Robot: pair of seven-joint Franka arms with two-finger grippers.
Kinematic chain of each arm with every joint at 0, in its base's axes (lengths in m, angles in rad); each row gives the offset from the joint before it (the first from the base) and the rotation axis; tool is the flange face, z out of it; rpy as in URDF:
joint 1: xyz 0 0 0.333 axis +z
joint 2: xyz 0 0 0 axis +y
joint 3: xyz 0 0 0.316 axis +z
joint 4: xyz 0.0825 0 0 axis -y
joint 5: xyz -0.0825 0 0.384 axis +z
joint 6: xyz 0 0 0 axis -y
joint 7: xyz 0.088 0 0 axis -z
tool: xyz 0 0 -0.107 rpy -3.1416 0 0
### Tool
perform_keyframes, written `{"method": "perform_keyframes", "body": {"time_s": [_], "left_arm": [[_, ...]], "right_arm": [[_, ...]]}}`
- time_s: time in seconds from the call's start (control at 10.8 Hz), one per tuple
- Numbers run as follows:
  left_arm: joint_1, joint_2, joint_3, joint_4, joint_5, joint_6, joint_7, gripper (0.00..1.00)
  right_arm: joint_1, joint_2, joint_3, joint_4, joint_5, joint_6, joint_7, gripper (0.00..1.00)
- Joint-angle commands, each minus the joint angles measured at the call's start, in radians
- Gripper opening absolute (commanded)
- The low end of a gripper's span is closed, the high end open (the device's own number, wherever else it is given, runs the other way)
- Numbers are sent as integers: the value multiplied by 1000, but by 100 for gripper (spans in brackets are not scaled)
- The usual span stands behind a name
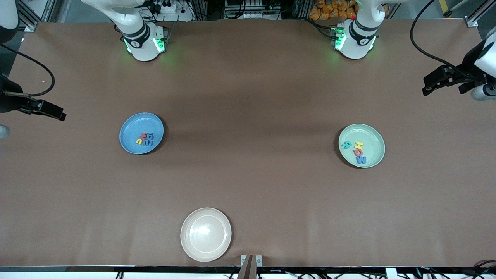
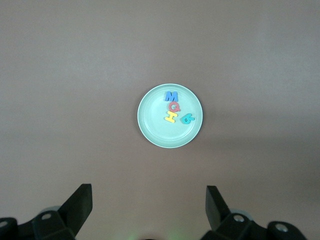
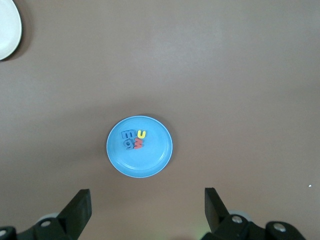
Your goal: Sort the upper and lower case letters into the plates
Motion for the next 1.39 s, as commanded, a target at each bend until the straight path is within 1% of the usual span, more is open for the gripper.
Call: {"method": "perform_keyframes", "body": {"time_s": [0.0,0.28,0.46,0.65,0.74,1.11,1.3], "left_arm": [[0,-9,1,1,-13,-13,12,100],[0,-10,-1,1,-11,-13,17,100],[3,-13,-1,-2,-11,-13,18,100],[3,-13,-2,-5,-11,-13,18,100],[1,-13,-2,-3,-11,-13,18,100],[1,-12,-1,-5,-11,-13,18,100],[1,-9,-1,-2,-11,-12,20,100]], "right_arm": [[4,-50,2,-54,-4,3,8,100],[5,-54,3,-55,-4,3,6,100],[5,-54,15,-52,-1,11,-10,100],[7,-70,19,-52,-3,18,-39,100],[7,-83,19,-54,-5,47,-35,100],[-8,-95,17,-51,-5,44,-27,100],[-9,-116,19,-55,-1,22,-40,100]]}}
